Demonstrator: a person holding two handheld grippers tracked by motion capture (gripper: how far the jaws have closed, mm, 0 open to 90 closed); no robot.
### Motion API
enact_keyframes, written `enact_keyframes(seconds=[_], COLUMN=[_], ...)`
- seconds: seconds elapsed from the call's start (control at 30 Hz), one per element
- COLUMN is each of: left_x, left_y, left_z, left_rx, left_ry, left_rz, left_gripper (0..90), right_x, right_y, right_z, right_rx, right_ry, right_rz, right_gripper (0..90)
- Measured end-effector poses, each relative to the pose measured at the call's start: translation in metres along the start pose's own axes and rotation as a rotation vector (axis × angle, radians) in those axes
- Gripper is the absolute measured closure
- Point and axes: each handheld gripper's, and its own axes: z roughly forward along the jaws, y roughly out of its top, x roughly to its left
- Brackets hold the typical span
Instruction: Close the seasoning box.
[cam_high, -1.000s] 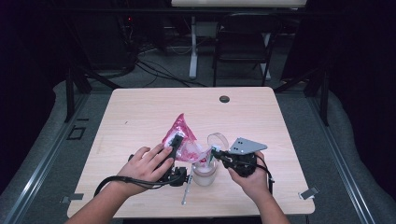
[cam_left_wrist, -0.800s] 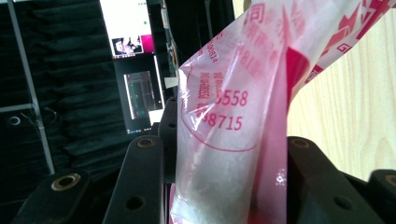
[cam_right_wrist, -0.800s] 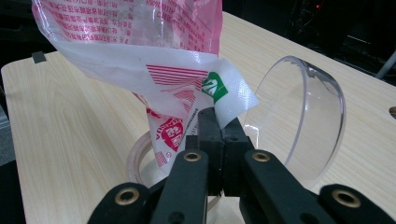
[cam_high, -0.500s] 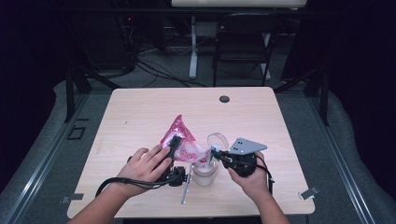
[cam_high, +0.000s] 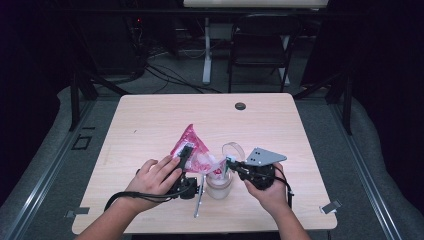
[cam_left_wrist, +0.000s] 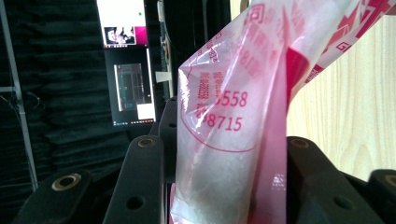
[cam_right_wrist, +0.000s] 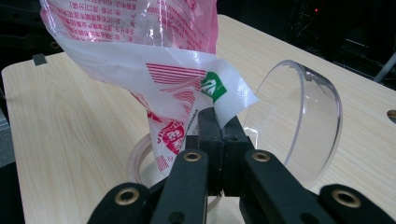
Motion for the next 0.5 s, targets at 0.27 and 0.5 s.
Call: enact_keyframes(seconds=[0.27,0.5], left_x=[-0.0024,-0.0058], left_y=[-0.003,-0.0048], left_z=[0.0005,0.0015], left_rx=[0.009,0.013], left_ry=[-0.016,-0.03], left_rz=[-0.048,-0.096], left_gripper=[65.6,65.8], right_x=[0.0011,0.0018], right_y=[0.0013,0.0017], right_z=[-0.0013,-0.0014], right_rx=[-0.006,-0.015], right_ry=[-0.003,-0.005], right_rz=[-0.006,-0.009], right_gripper=[89.8,89.7])
